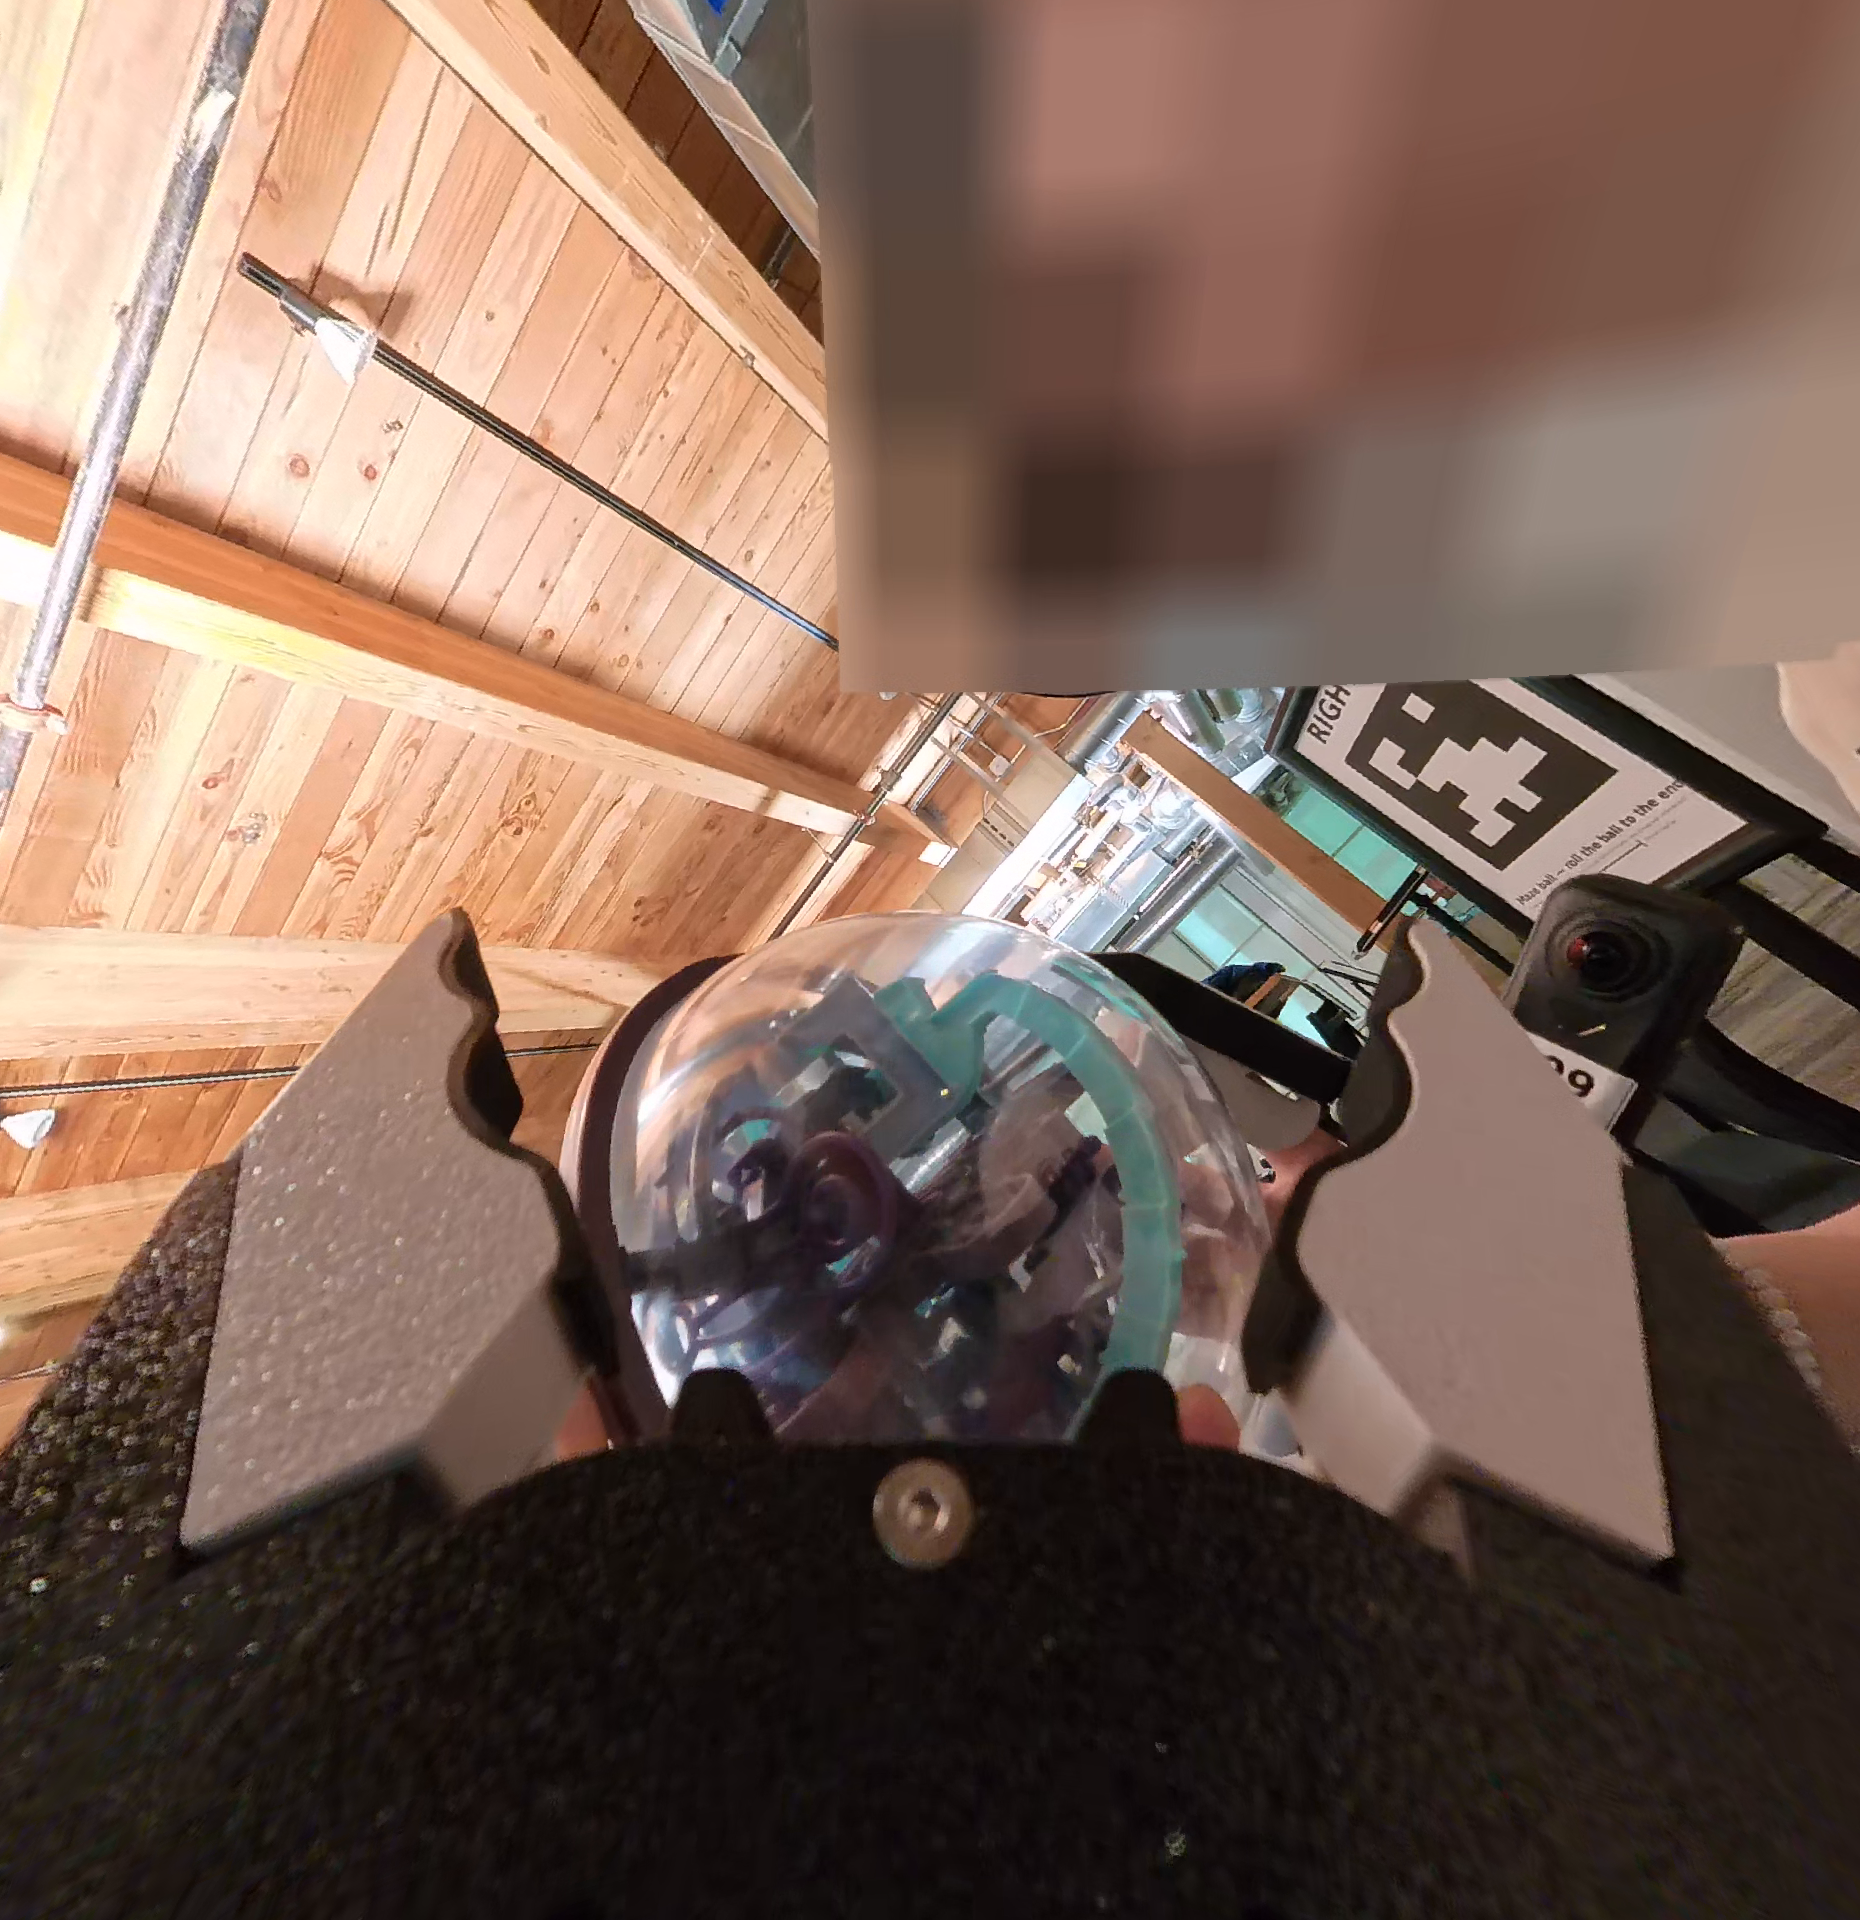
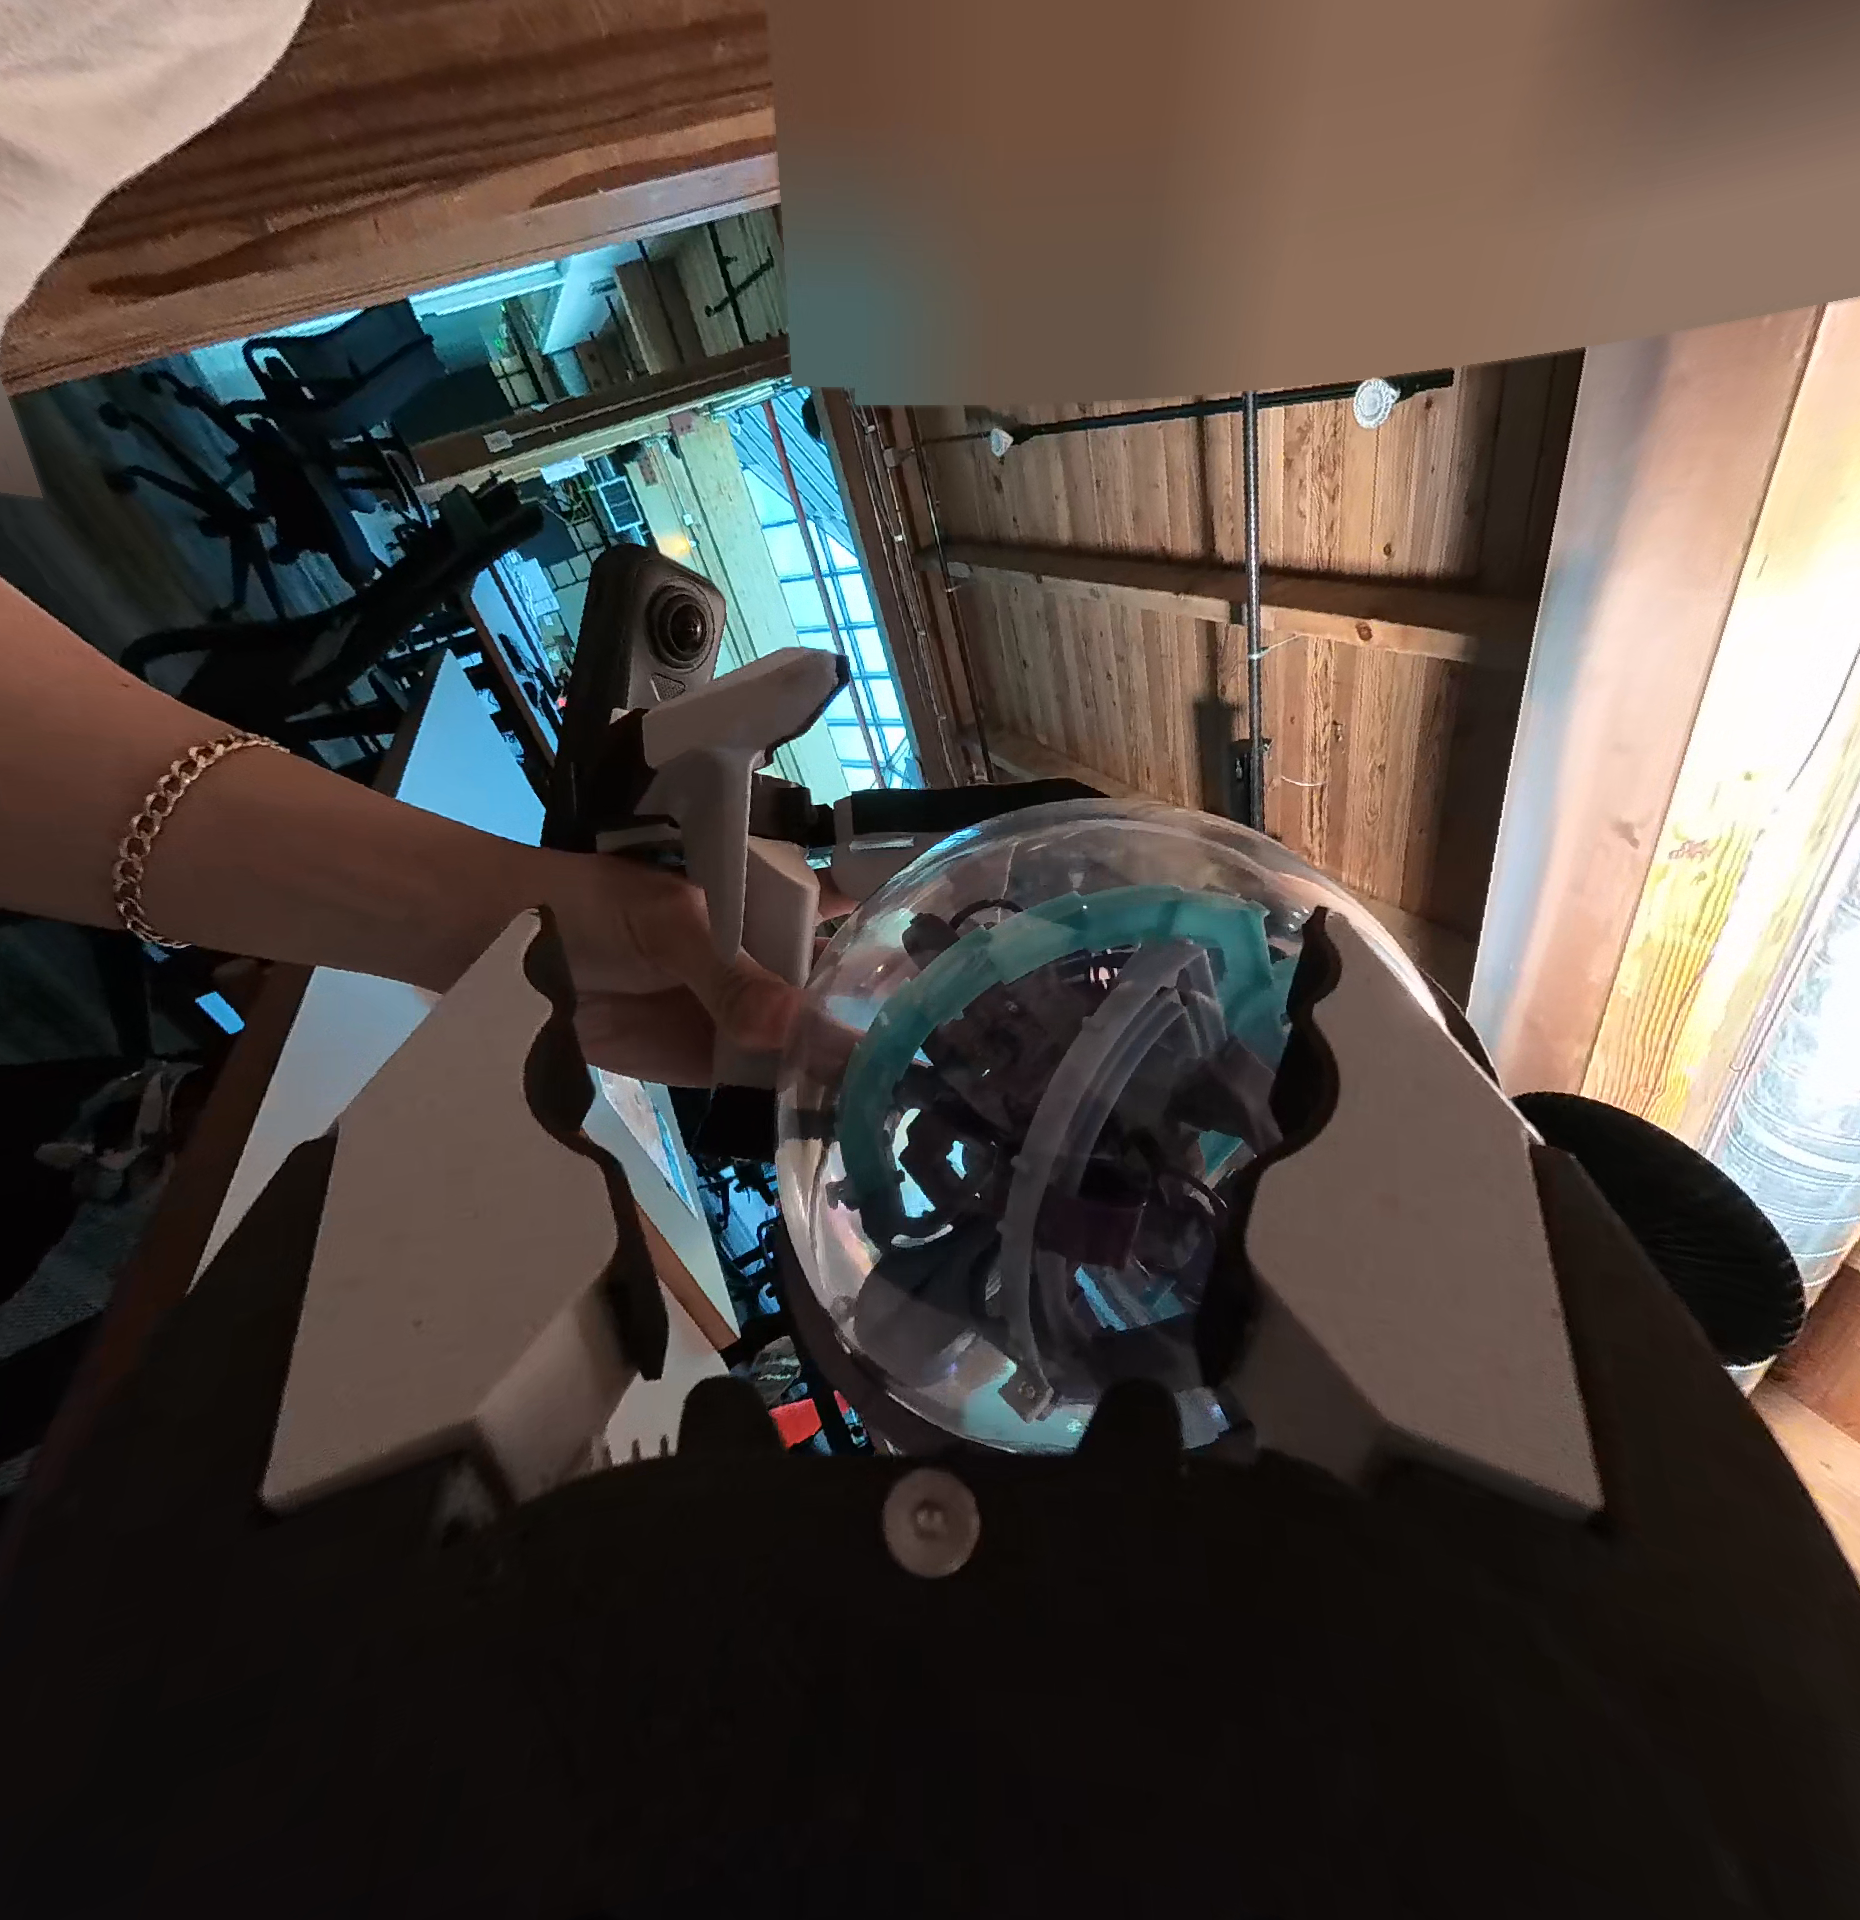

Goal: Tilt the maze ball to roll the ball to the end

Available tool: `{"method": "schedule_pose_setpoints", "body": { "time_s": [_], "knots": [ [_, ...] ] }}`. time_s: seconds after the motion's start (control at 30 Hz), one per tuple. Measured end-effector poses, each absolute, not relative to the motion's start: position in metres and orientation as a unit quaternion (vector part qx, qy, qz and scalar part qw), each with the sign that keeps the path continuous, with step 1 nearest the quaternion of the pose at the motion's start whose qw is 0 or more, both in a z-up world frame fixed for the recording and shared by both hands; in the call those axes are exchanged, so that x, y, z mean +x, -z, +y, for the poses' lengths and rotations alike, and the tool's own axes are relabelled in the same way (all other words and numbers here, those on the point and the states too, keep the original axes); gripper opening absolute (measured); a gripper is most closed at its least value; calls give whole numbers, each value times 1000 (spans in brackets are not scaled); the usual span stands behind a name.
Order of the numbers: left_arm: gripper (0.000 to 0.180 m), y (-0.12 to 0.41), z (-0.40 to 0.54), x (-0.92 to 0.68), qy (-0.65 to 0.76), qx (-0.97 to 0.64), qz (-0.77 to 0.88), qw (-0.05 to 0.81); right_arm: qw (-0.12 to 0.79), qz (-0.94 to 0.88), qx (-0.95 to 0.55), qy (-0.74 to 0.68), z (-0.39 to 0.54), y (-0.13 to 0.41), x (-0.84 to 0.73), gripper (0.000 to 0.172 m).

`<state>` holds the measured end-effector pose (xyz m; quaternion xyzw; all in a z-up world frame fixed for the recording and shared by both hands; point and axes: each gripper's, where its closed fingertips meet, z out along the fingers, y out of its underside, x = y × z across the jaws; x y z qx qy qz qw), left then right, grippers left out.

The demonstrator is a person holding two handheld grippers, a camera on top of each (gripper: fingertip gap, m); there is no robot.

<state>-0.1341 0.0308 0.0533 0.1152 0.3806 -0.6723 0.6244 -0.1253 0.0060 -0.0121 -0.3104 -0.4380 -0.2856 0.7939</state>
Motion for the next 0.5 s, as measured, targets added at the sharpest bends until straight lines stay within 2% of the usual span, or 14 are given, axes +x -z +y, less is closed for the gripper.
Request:
{"method": "schedule_pose_setpoints", "body": {
  "time_s": [0.5],
  "knots": [
    [157,-60,3,-154,621,163,396,656,821,-438,-258,261,-18,-1,-138,130]
  ]
}}
